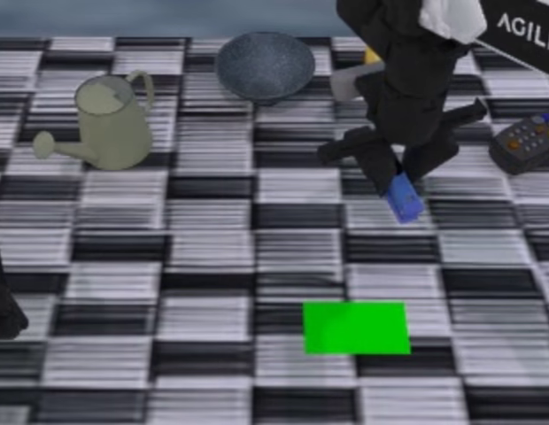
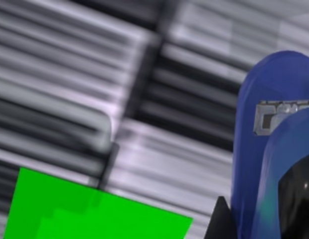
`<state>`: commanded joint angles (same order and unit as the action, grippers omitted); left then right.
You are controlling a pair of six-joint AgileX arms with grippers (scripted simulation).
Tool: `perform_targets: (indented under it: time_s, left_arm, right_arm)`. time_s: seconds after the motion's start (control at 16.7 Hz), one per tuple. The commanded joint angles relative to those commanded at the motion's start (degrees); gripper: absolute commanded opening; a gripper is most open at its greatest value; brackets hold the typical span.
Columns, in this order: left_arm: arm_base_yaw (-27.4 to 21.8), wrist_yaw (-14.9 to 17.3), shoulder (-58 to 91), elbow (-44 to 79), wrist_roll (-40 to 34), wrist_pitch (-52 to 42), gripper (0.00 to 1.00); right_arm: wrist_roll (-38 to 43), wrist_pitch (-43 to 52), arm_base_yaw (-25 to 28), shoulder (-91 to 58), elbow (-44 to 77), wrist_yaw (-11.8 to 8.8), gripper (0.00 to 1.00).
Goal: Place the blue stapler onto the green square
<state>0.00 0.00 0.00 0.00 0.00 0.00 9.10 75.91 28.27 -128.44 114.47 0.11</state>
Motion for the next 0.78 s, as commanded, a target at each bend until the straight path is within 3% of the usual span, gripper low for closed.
perform_targets:
  time_s: [0.42,0.6,0.78]
  left_arm:
    - [0.0,0.0,0.0,0.0,0.0,0.0,1.0]
    - [0.0,0.0,0.0,0.0,0.0,0.0,1.0]
    - [0.0,0.0,0.0,0.0,0.0,0.0,1.0]
  right_arm:
    - [3.58,-0.22,0.38,0.05,-0.39,0.0,0.0]
    - [12.53,-0.31,1.74,0.51,-1.11,0.02,0.0]
    - [26.81,-0.6,3.47,1.6,-3.0,0.05,0.0]
